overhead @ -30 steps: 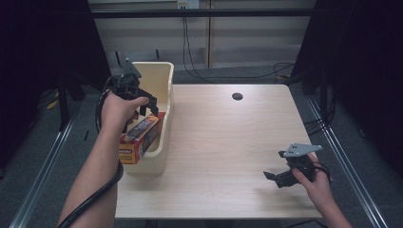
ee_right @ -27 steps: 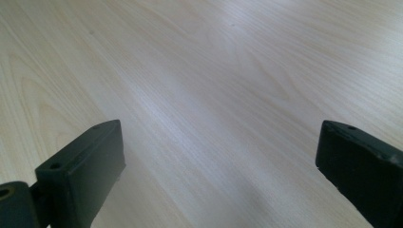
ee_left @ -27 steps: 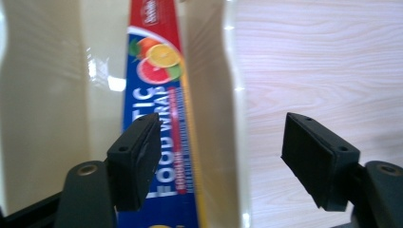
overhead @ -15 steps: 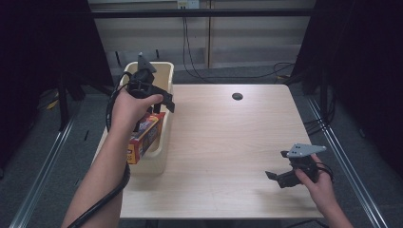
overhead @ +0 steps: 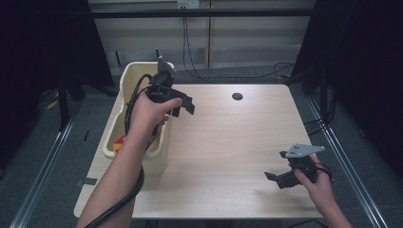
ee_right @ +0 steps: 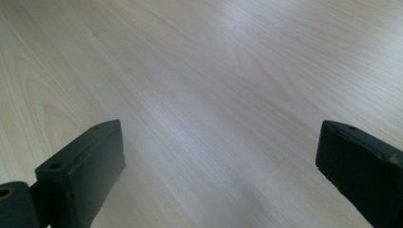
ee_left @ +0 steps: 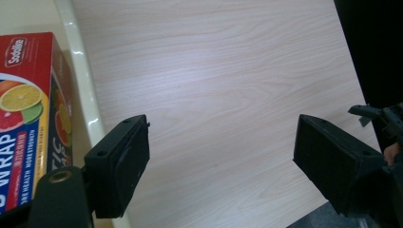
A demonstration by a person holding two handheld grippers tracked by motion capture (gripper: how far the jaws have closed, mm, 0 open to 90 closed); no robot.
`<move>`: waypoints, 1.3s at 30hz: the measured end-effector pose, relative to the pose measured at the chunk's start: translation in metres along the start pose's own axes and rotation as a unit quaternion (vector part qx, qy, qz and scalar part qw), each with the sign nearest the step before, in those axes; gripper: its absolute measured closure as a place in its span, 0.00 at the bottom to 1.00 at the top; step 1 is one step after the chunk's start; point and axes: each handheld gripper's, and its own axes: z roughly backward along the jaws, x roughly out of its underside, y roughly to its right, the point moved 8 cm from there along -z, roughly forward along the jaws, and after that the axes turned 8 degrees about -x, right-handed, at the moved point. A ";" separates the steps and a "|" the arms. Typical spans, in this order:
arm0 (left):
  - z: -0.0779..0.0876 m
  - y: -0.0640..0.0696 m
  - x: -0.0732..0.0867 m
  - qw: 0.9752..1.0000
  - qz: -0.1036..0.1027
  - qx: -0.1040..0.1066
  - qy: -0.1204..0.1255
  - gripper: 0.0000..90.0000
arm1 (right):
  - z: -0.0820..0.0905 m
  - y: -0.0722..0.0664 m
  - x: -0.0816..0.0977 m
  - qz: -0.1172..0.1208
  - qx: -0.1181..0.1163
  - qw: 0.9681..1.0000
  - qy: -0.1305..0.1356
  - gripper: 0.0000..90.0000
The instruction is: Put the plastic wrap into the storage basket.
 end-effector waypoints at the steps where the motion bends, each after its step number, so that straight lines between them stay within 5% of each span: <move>1: -0.002 0.004 0.000 1.000 -0.001 0.004 0.000 0.21 | 0.000 0.000 0.000 0.001 0.000 1.000 0.000 0.02; 12: -0.026 0.032 0.002 0.999 -0.030 0.015 -0.001 0.19 | 0.000 0.000 0.000 0.002 -0.001 1.000 0.000 0.02; 21: -0.049 0.047 0.009 0.999 -0.034 0.024 0.003 0.19 | 0.001 0.000 0.000 0.003 -0.001 1.000 0.001 0.02; 39: -0.097 0.062 0.030 0.998 -0.057 0.035 -0.001 0.18 | 0.001 0.000 0.000 0.004 0.003 1.000 -0.002 0.02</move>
